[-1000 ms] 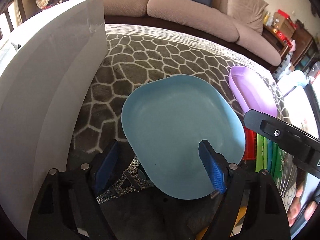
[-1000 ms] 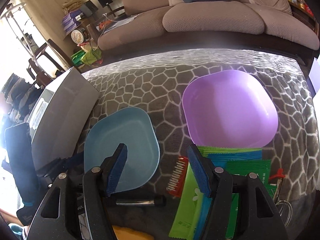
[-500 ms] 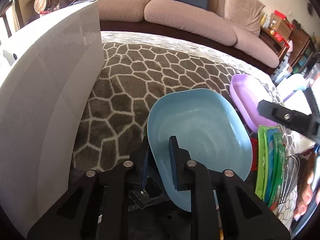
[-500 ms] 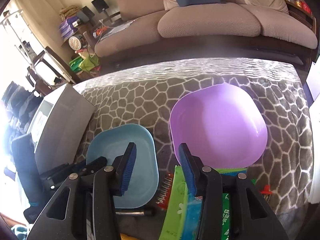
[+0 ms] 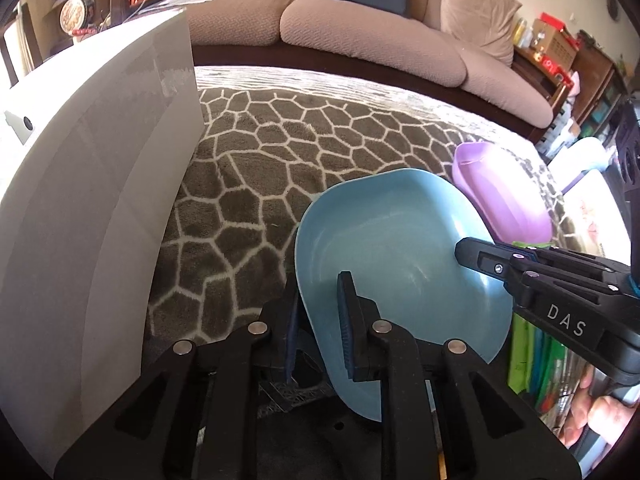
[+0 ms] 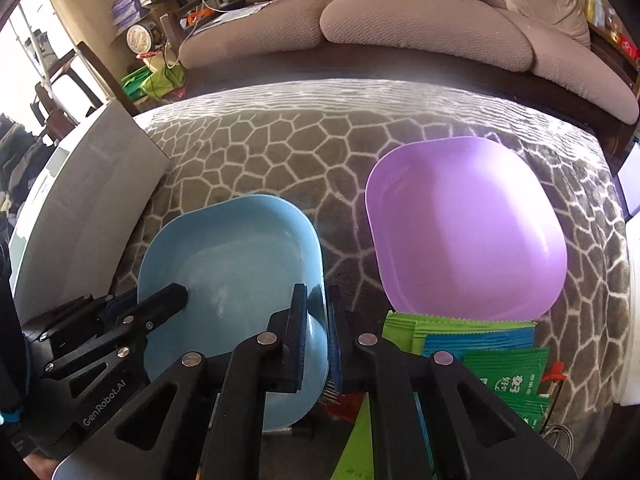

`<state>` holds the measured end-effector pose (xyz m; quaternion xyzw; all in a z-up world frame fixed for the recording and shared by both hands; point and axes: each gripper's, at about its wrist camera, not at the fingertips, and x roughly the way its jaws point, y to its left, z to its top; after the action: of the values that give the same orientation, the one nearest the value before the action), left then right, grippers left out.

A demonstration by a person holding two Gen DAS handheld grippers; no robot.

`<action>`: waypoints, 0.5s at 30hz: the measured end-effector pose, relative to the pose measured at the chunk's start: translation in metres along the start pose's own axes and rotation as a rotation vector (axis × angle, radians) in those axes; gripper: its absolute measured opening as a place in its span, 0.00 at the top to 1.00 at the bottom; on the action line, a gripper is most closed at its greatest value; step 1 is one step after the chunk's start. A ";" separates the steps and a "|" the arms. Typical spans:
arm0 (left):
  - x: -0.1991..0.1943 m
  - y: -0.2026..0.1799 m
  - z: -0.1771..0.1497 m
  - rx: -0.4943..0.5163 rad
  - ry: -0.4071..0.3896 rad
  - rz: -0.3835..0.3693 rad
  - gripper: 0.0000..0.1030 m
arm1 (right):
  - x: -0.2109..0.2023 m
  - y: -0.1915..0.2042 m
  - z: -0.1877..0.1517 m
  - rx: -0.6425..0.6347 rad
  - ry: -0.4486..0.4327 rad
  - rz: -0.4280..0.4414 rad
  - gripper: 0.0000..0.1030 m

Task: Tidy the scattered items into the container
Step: 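Lift the teal plate and carry it over the white box with the left gripper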

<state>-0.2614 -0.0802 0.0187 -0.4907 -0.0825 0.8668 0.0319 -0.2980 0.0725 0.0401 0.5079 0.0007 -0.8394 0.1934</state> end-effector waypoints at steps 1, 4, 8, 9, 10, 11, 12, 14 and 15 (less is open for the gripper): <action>-0.005 -0.001 0.001 0.001 -0.004 -0.006 0.84 | -0.006 0.000 0.000 -0.004 -0.006 -0.003 0.91; -0.023 -0.004 0.006 0.006 -0.022 -0.020 0.84 | -0.027 0.001 0.002 0.000 -0.024 0.005 0.92; -0.060 -0.007 0.011 0.021 -0.054 -0.029 0.87 | -0.061 0.013 0.004 -0.003 -0.059 0.006 0.92; -0.070 -0.006 0.012 0.021 -0.061 -0.033 0.87 | -0.072 0.017 0.004 -0.006 -0.070 0.007 0.92; -0.081 -0.005 0.014 0.021 -0.069 -0.036 0.87 | -0.083 0.022 0.005 -0.008 -0.079 0.009 0.92; -0.093 -0.003 0.015 0.020 -0.079 -0.037 0.87 | -0.094 0.028 0.005 -0.004 -0.088 0.014 0.92; -0.106 0.001 0.015 0.017 -0.090 -0.036 0.87 | -0.105 0.036 0.005 0.002 -0.100 0.026 0.92; -0.131 0.011 0.014 0.002 -0.111 -0.039 0.87 | -0.127 0.053 0.004 0.000 -0.120 0.044 0.92; -0.143 0.017 0.013 -0.004 -0.119 -0.039 0.87 | -0.137 0.065 0.003 -0.015 -0.126 0.043 0.92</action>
<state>-0.1982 -0.1184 0.1432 -0.4366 -0.0955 0.8936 0.0430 -0.2234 0.0566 0.1709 0.4523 -0.0160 -0.8654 0.2148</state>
